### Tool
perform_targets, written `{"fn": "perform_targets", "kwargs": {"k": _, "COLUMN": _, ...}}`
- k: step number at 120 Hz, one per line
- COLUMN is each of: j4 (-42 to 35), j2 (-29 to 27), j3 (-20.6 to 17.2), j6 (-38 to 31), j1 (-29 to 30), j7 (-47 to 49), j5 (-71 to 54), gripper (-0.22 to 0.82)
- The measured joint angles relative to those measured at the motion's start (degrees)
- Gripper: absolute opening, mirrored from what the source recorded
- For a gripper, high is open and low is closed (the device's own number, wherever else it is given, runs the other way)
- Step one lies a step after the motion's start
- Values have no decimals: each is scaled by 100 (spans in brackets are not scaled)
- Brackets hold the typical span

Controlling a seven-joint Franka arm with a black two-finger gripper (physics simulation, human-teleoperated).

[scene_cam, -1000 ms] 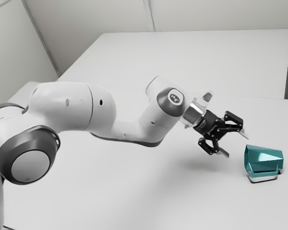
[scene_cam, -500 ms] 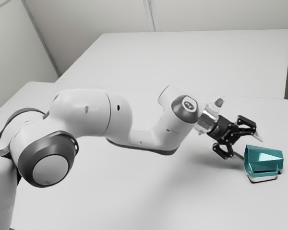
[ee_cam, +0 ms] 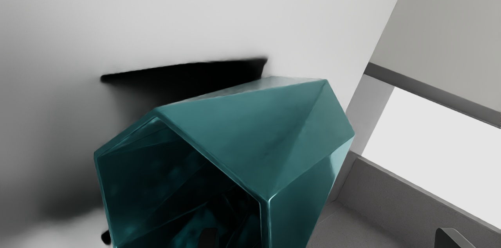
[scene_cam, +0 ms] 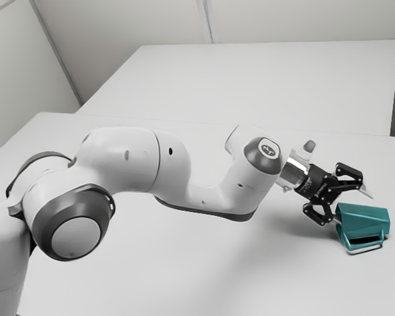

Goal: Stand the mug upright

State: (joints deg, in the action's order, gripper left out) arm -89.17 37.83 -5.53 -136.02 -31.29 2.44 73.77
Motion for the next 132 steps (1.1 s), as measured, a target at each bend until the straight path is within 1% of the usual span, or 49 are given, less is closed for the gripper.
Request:
{"fn": "perform_targets", "kwargs": {"k": 20, "j4": 92, "j2": 105, "j3": 0, "j6": -39, "j1": -8, "j7": -7, "j5": 2, "gripper": 60}}
{"fn": "perform_targets", "kwargs": {"k": 24, "j4": 91, "j2": 110, "j3": 0, "j6": -49, "j1": -12, "j7": -5, "j5": -6, "gripper": 53}}
{"fn": "perform_targets", "kwargs": {"k": 36, "j4": 91, "j2": 107, "j3": 4, "j6": -73, "j1": -17, "j7": 26, "j5": -29, "gripper": 26}}
{"fn": "perform_targets", "kwargs": {"k": 43, "j4": 96, "j2": 97, "j3": 21, "j6": -83, "j1": -18, "j7": 46, "j5": -44, "gripper": 13}}
{"fn": "perform_targets", "kwargs": {"k": 52, "j4": 132, "j2": 80, "j3": 68, "j6": -91, "j1": -18, "j7": 70, "j5": -117, "gripper": 2}}
{"fn": "perform_targets", "kwargs": {"k": 63, "j4": 282, "j2": 66, "j3": 142, "j6": -98, "j1": -17, "j7": 103, "j5": -393, "gripper": -6}}
{"fn": "perform_targets", "kwargs": {"k": 79, "j4": 383, "j2": 70, "j3": 165, "j6": -104, "j1": -17, "j7": 198, "j5": -718, "gripper": -13}}
{"fn": "perform_targets", "kwargs": {"k": 104, "j4": 395, "j2": 45, "j3": 164, "j6": -116, "j1": -18, "j7": 407, "j5": -958, "gripper": -16}}
{"fn": "perform_targets", "kwargs": {"k": 112, "j4": 385, "j2": -201, "j3": 170, "j6": -115, "j1": -18, "j7": 509, "j5": -1363, "gripper": -17}}
{"fn": "perform_targets", "kwargs": {"k": 132, "j4": 326, "j2": -853, "j3": 360, "j6": -51, "j1": -15, "j7": 860, "j5": -2926, "gripper": -18}}
